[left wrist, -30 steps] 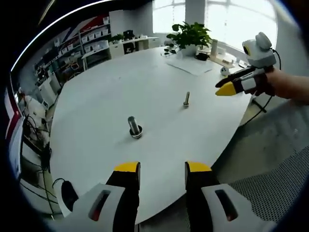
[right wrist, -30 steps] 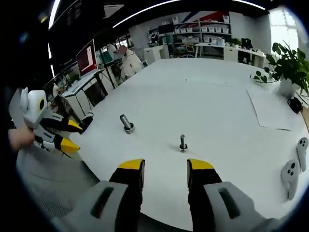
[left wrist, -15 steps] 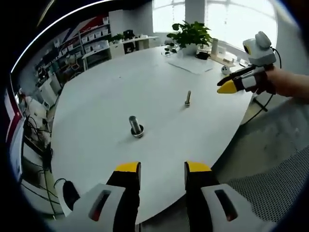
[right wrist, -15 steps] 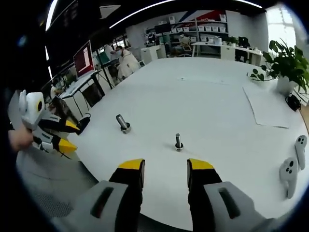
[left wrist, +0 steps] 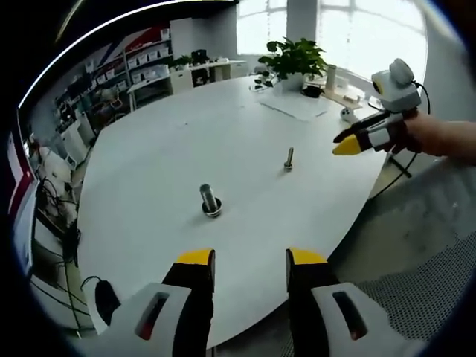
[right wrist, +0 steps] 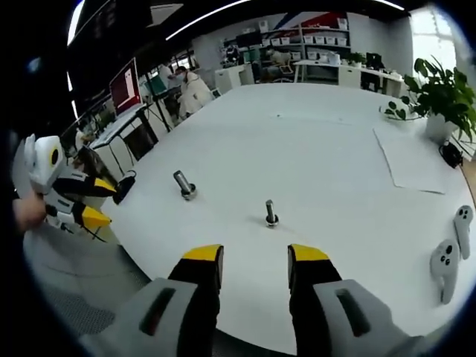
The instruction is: Place the washer onto the threaded stud by aligning its center hole with the stud, sliding it down to the base, and recovering from edge contact or off-axis alignment until the washer reaches the visible bottom stop.
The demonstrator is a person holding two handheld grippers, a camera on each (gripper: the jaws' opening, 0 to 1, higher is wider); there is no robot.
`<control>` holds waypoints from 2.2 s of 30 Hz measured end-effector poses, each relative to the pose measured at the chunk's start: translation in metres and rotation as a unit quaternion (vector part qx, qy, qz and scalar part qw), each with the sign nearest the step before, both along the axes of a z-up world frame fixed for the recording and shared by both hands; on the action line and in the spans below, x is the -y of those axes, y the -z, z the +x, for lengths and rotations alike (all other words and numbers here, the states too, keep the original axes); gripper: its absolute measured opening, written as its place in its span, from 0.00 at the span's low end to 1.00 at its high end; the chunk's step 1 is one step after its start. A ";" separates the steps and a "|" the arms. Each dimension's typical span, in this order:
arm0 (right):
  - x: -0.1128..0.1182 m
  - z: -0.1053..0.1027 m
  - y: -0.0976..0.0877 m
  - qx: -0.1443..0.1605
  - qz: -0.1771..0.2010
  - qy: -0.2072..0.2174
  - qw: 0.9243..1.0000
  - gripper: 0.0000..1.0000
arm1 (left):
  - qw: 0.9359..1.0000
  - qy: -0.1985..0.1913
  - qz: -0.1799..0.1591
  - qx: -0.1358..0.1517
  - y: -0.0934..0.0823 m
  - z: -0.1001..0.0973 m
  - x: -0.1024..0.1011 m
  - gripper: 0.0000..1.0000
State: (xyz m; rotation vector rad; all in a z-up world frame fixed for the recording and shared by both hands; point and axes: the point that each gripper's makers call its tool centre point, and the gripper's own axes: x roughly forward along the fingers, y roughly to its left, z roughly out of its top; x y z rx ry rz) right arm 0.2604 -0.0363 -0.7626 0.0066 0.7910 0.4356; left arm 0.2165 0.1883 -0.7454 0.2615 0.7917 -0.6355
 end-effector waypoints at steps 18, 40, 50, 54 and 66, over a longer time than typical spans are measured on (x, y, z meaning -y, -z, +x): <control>0.008 -0.003 0.004 -0.001 -0.034 -0.004 0.999 0.37 | 1.000 0.010 -0.016 -0.008 -0.002 -0.002 0.006 0.37; 0.024 -0.014 0.001 -0.007 -0.038 0.036 0.999 0.35 | 0.999 -0.014 -0.042 -0.008 -0.009 0.001 0.006 0.41; 0.026 -0.013 0.009 -0.011 -0.053 0.034 0.998 0.35 | 0.999 -0.004 -0.032 -0.002 -0.008 0.000 0.007 0.46; 0.027 -0.012 0.009 -0.009 -0.061 0.030 0.998 0.35 | 0.999 -0.001 -0.036 -0.005 -0.008 -0.001 0.009 0.46; 0.022 -0.015 0.014 -0.023 -0.055 0.025 0.998 0.35 | 0.999 -0.027 -0.040 -0.009 -0.006 0.003 -0.001 0.46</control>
